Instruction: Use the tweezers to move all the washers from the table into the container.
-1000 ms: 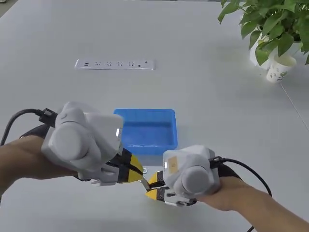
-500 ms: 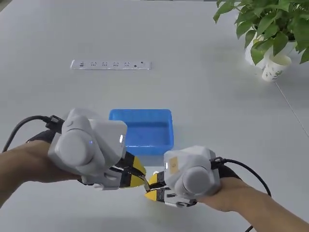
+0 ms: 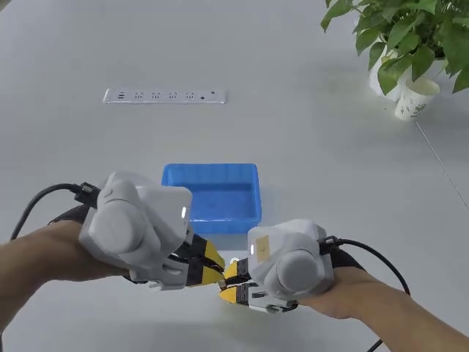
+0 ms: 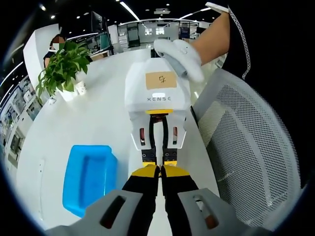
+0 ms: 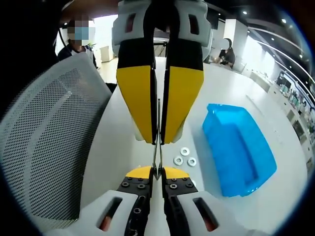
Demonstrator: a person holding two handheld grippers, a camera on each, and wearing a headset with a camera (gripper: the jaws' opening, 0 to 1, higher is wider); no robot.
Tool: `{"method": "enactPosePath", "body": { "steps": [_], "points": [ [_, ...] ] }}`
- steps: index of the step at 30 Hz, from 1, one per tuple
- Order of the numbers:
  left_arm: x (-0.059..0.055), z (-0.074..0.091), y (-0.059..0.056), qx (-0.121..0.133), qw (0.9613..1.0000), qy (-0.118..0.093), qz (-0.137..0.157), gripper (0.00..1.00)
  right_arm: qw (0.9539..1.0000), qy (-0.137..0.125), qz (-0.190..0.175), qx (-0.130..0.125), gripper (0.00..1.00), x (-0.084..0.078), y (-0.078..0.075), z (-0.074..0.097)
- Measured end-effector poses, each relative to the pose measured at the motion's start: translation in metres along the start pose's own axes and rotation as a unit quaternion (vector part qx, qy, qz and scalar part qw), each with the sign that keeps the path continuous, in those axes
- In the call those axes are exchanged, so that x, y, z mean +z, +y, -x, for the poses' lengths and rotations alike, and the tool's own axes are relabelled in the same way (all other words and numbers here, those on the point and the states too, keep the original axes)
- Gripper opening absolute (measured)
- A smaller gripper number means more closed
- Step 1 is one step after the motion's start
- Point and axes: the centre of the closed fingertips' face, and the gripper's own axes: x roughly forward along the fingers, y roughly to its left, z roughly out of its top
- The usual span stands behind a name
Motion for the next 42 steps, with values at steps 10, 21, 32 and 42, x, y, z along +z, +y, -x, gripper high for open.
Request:
{"method": "enactPosePath", "body": {
  "steps": [10, 21, 32, 42],
  "points": [
    [0.002, -0.001, 0.001, -0.001, 0.9998, -0.018, 0.008, 0.06, 1.0, -0.003, -0.003, -0.002, 0.1, -0.001, -0.001, 0.001],
    [0.001, 0.007, 0.002, 0.001, 0.9999, -0.011, 0.006, 0.06, 0.9999, -0.011, 0.002, -0.006, 0.12, 0.007, -0.004, 0.001],
    [0.0, 0.007, 0.009, 0.002, 1.0, -0.008, 0.0, 0.06, 0.9998, -0.014, 0.001, -0.012, 0.12, 0.008, -0.011, 0.001],
    [0.0, 0.006, 0.014, 0.0, 1.0, -0.003, -0.004, 0.06, 0.9998, -0.016, -0.001, -0.014, 0.12, 0.007, -0.016, 0.0]
  ]
}}
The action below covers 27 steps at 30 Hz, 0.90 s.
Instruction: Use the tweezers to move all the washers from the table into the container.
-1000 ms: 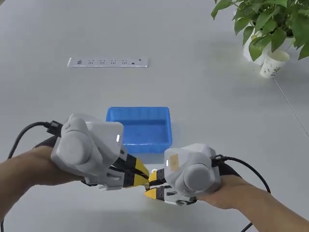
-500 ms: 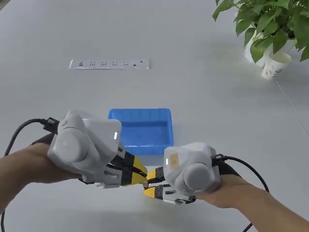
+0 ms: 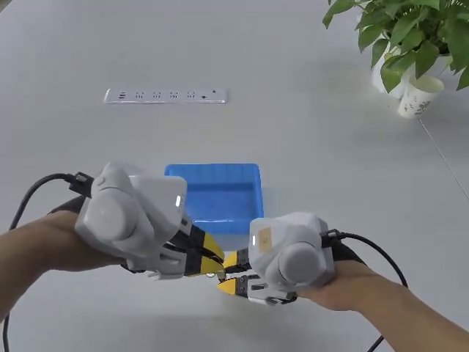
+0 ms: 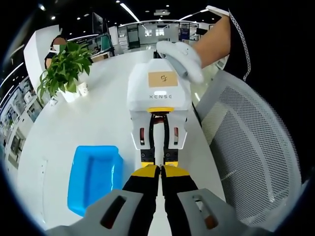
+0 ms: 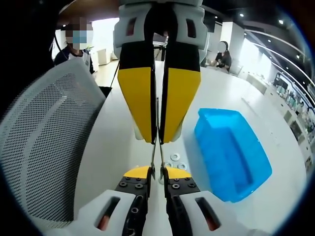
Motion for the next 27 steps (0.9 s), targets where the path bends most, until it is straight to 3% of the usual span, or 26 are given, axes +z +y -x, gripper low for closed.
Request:
{"method": "enactPosePath", "body": {
  "steps": [27],
  "points": [
    [-0.0019, -0.0044, 0.0102, -0.002, 1.0, -0.002, 0.004, 0.06, 1.0, 0.001, -0.007, 0.002, 0.13, -0.0051, -0.0048, -0.0049]
  ]
}}
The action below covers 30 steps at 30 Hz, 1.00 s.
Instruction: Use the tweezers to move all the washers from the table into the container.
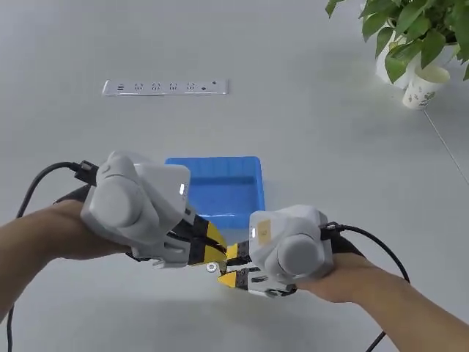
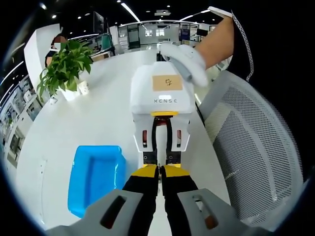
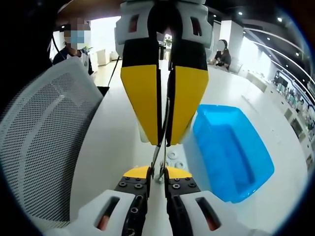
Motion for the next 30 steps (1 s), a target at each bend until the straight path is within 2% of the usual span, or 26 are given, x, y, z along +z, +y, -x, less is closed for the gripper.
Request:
{"method": "enactPosePath", "body": {
  "steps": [30],
  "points": [
    [0.0011, -0.0015, 0.0003, -0.007, 1.0, 0.001, 0.003, 0.06, 0.9997, 0.0, -0.023, -0.002, 0.1, 0.0002, -0.0014, 0.0004]
  ]
}}
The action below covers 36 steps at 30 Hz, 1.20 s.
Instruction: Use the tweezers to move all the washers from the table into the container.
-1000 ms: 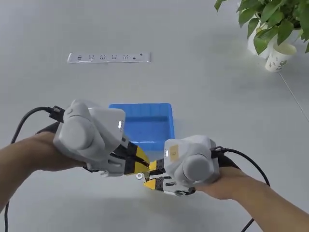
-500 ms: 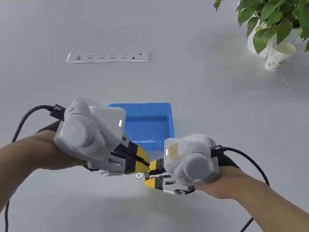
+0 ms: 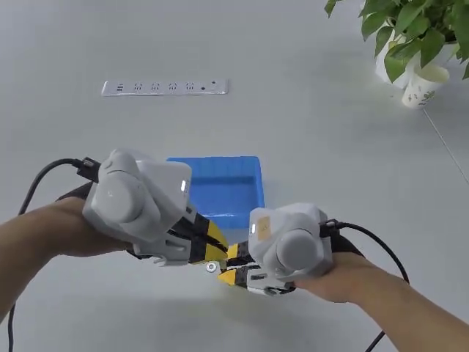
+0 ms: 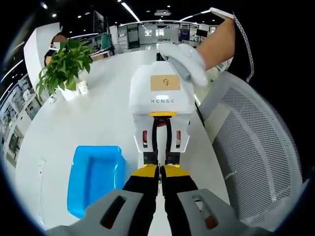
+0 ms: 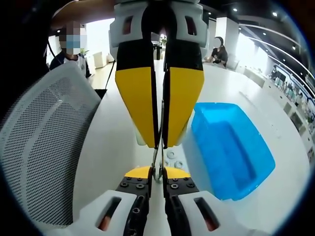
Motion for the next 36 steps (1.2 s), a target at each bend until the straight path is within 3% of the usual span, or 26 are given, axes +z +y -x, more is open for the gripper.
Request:
{"method": "enactPosePath", "body": {
  "steps": [12, 36],
  "points": [
    [0.006, 0.005, 0.001, 0.001, 1.0, 0.0, -0.005, 0.06, 1.0, -0.001, -0.002, -0.001, 0.1, 0.004, -0.001, 0.006],
    [0.031, 0.035, 0.016, 0.01, 0.9998, 0.001, -0.02, 0.06, 0.9996, -0.009, 0.023, -0.013, 0.1, 0.035, -0.02, 0.031]
  ]
}}
